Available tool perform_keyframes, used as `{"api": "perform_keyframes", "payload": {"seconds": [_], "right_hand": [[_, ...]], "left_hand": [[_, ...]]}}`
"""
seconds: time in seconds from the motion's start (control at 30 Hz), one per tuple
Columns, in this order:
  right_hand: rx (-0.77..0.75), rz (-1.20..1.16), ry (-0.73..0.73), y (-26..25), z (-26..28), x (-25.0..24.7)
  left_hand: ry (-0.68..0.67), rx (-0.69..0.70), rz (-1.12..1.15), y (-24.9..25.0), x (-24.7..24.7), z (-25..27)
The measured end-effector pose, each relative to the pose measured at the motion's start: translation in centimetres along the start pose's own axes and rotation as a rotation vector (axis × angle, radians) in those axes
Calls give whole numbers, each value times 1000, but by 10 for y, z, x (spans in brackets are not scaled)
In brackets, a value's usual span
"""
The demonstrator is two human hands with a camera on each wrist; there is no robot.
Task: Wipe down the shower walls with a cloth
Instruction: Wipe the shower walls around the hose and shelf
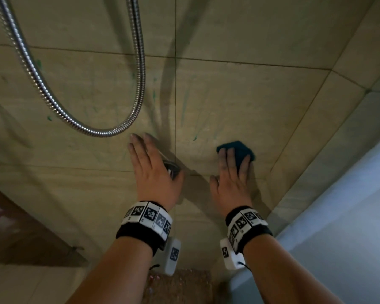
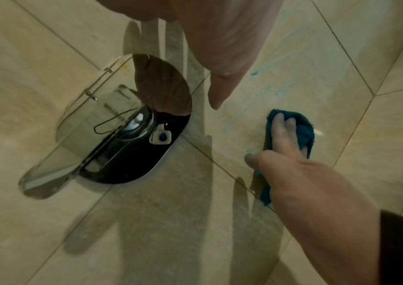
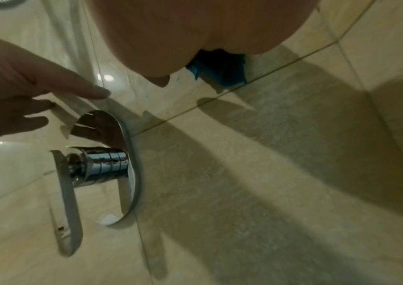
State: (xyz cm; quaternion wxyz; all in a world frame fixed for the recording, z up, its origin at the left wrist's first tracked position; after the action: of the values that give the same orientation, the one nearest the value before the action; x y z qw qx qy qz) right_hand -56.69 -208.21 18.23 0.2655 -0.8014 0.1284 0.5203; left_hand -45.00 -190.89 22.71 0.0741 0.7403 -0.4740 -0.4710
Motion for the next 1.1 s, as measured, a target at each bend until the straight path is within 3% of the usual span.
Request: {"api": "perform_keyframes", "payload": {"seconds": [0.2, 0.37, 0.47, 0.57, 0.73, 0.97, 1.1], "right_hand": [[-47, -95, 0, -4, -3, -11], [-45, -142, 227, -28, -36, -92], [-52, -174, 396, -40, -54, -147], [-57, -191, 466, -46, -60, -163], [-70, -113, 394, -41, -50, -128], [-41, -66, 116, -19, -17, -40], [-15, -51, 40, -12, -8, -19]], "left_hand": [[112, -51, 108, -5, -16, 7], [-144, -270, 82, -26, 3, 2], [-217, -338, 44, -36, 12, 3], [-299, -406, -13, -50, 23, 4], [-412, -476, -70, -60, 36, 8], [-463, -563, -144, -61, 40, 16], [-546, -673, -99, -80, 58, 27]]}}
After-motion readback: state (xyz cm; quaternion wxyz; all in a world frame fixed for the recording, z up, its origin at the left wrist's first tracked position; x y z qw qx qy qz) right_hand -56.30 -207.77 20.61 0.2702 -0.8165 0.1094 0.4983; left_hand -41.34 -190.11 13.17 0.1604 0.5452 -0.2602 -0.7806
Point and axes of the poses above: each hand's wrist, its own z-axis away from the middle knuckle, its own x-axis out of the palm, y = z × x, the point moved 9 cm from there along -z, towards the middle knuckle, and after that the axes turned 2 degrees about z, right-handed, at the moved point
